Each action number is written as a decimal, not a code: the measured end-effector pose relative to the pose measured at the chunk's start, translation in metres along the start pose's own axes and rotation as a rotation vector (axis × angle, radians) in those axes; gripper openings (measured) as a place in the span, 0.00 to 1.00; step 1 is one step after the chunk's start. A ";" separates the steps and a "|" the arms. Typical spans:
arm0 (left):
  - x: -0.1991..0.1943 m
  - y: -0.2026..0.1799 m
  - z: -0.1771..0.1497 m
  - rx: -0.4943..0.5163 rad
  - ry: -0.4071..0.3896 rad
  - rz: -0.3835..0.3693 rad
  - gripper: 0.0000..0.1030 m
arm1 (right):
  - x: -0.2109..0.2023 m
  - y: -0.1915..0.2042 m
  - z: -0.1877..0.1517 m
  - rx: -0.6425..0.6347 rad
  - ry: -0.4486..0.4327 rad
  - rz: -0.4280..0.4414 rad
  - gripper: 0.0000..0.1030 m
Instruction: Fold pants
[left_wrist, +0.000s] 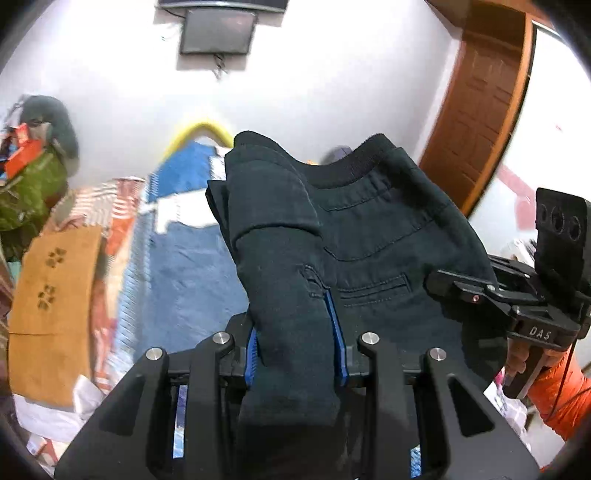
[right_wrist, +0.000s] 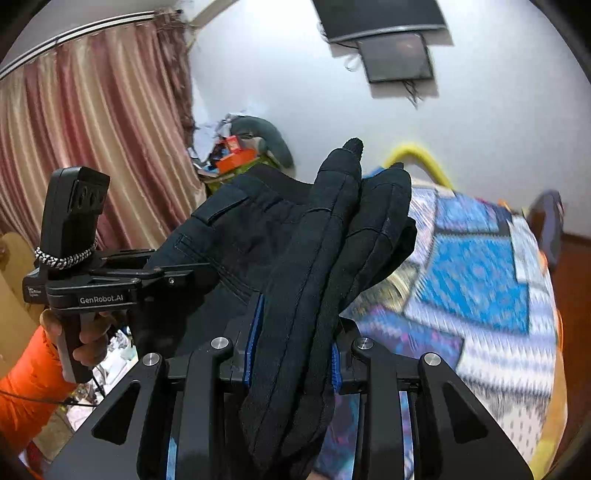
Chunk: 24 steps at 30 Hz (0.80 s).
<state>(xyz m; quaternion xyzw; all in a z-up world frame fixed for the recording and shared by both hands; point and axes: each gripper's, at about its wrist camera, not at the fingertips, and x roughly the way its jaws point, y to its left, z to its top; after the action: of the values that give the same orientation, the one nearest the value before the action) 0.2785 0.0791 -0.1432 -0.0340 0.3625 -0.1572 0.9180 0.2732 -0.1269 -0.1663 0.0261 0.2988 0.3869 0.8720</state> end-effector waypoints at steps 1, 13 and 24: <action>-0.002 0.006 0.004 -0.008 -0.008 0.007 0.31 | 0.009 0.003 0.009 -0.014 -0.004 0.007 0.26; 0.043 0.113 0.033 -0.082 -0.027 0.085 0.31 | 0.122 0.011 0.048 -0.080 0.027 0.043 0.26; 0.169 0.194 0.017 -0.151 0.084 0.104 0.31 | 0.252 -0.037 0.030 -0.031 0.187 0.023 0.26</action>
<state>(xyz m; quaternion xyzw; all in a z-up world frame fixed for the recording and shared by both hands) 0.4574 0.2094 -0.2762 -0.0775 0.4126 -0.0829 0.9038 0.4452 0.0267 -0.2784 -0.0201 0.3726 0.4020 0.8362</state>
